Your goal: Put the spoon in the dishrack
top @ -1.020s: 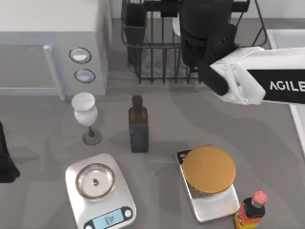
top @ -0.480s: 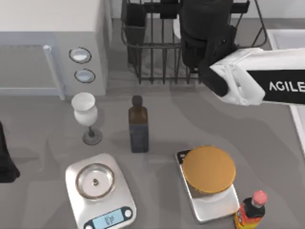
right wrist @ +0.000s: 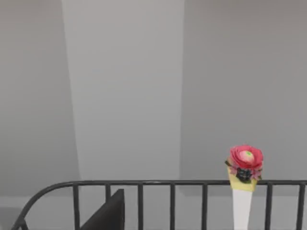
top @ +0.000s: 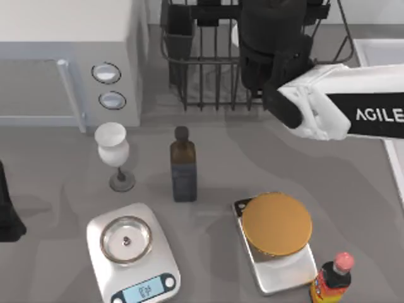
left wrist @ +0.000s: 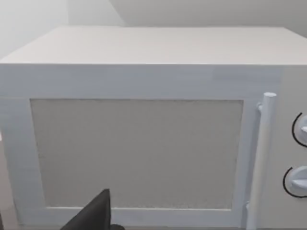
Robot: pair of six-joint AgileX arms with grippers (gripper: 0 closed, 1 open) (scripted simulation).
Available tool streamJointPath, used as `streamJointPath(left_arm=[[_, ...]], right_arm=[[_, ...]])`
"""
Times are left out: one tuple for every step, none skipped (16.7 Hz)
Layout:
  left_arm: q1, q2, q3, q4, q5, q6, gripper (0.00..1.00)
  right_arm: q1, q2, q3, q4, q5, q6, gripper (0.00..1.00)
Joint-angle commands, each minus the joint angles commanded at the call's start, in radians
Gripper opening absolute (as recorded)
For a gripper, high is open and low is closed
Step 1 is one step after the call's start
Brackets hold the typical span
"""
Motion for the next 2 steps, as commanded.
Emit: streamJointPath(left_arm=[[0.0,0.0,0.0,0.0,0.0,0.0,1.0],[0.0,0.0,0.0,0.0,0.0,0.0,1.0]], right_arm=[[0.0,0.0,0.0,0.0,0.0,0.0,1.0],[0.0,0.0,0.0,0.0,0.0,0.0,1.0]])
